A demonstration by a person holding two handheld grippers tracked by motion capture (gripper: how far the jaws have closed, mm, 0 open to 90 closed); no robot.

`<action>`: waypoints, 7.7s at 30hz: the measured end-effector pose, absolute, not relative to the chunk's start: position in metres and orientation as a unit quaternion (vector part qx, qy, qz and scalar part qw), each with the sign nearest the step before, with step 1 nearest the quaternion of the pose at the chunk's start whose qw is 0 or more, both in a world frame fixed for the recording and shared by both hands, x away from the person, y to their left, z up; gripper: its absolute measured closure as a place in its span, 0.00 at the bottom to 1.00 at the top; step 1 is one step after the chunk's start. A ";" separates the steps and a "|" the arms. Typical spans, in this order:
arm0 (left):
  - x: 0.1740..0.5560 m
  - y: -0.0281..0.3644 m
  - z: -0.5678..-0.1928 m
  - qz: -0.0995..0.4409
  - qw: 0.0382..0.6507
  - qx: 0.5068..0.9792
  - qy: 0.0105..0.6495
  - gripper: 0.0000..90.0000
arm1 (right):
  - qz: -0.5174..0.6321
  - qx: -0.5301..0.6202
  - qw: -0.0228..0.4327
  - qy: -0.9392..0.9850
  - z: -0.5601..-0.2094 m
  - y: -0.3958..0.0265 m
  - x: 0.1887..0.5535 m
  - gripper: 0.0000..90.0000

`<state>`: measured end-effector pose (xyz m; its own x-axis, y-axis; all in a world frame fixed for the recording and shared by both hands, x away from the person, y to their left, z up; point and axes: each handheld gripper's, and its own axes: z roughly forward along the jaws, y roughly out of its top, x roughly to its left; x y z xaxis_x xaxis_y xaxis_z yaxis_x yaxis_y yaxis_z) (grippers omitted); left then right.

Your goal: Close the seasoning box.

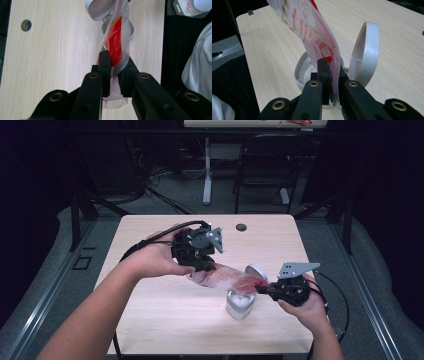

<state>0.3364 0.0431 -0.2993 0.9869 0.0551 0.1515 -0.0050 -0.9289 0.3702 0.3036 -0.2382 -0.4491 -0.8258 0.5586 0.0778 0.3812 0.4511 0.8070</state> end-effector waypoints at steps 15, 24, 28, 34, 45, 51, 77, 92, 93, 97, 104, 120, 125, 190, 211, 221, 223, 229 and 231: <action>0.339 0.054 -0.307 0.072 0.194 0.978 0.024 0.92 | 0.452 0.273 0.105 0.842 -0.446 -0.236 0.302 0.98; 0.340 0.057 -0.310 0.070 0.197 0.978 0.025 0.92 | 0.457 0.273 0.106 0.840 -0.445 -0.236 0.301 0.98; 0.341 0.060 -0.312 0.068 0.200 0.977 0.023 0.92 | 0.461 0.272 0.104 0.838 -0.445 -0.235 0.301 0.97; 0.342 0.065 -0.314 0.064 0.203 0.977 0.027 0.93 | 0.471 0.271 0.103 0.833 -0.445 -0.235 0.302 0.94; 0.343 0.077 -0.321 0.061 0.214 0.974 0.040 0.93 | 0.492 0.273 0.099 0.821 -0.447 -0.236 0.302 0.90; 0.342 0.086 -0.327 0.054 0.225 0.972 0.049 0.93 | 0.493 0.270 0.094 0.822 -0.447 -0.235 0.303 0.89; 0.345 0.109 -0.354 0.040 0.232 0.969 0.074 0.92 | 0.487 0.271 0.071 0.827 -0.462 -0.225 0.309 0.88; 0.346 0.118 -0.364 0.032 0.240 0.966 0.086 0.92 | 0.490 0.266 0.061 0.828 -0.464 -0.225 0.309 0.89; 0.346 0.119 -0.365 0.030 0.240 0.966 0.086 0.92 | 0.490 0.267 0.063 0.828 -0.464 -0.225 0.309 0.89; 0.346 0.121 -0.367 0.031 0.242 0.966 0.089 0.92 | 0.496 0.267 0.060 0.824 -0.463 -0.226 0.309 0.88; 0.347 0.125 -0.372 0.026 0.244 0.965 0.095 0.92 | 0.496 0.263 0.053 0.826 -0.464 -0.224 0.310 0.87; 0.347 0.130 -0.383 0.024 0.247 0.963 0.102 0.92 | 0.497 0.259 0.058 0.826 -0.465 -0.222 0.309 0.94; 0.347 0.132 -0.388 0.020 0.250 0.962 0.106 0.92 | 0.501 0.254 0.064 0.825 -0.464 -0.221 0.308 0.97; 0.348 0.177 -0.474 0.021 0.327 0.926 0.185 0.90 | 0.440 0.215 0.121 0.863 -0.425 -0.167 0.313 1.00; 0.344 0.178 -0.498 0.030 0.335 0.919 0.207 0.90 | 0.412 0.202 0.134 0.878 -0.410 -0.144 0.317 1.00; 0.344 0.184 -0.507 0.028 0.345 0.912 0.219 0.89 | 0.409 0.195 0.136 0.881 -0.405 -0.132 0.319 1.00; 0.344 0.186 -0.508 0.028 0.345 0.912 0.221 0.89 | 0.405 0.193 0.137 0.883 -0.404 -0.129 0.320 1.00; 0.344 0.192 -0.512 0.036 0.343 0.910 0.229 0.89 | 0.404 0.188 0.137 0.885 -0.402 -0.118 0.321 1.00; 0.343 0.194 -0.513 0.036 0.343 0.910 0.231 0.89 | 0.399 0.184 0.137 0.888 -0.400 -0.114 0.321 1.00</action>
<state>0.3432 0.1944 -0.5130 0.8908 0.4448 -0.0931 0.3954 -0.6577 0.6411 0.3211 -0.1140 -0.4005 -0.8952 0.4352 -0.0961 0.2173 0.6144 0.7585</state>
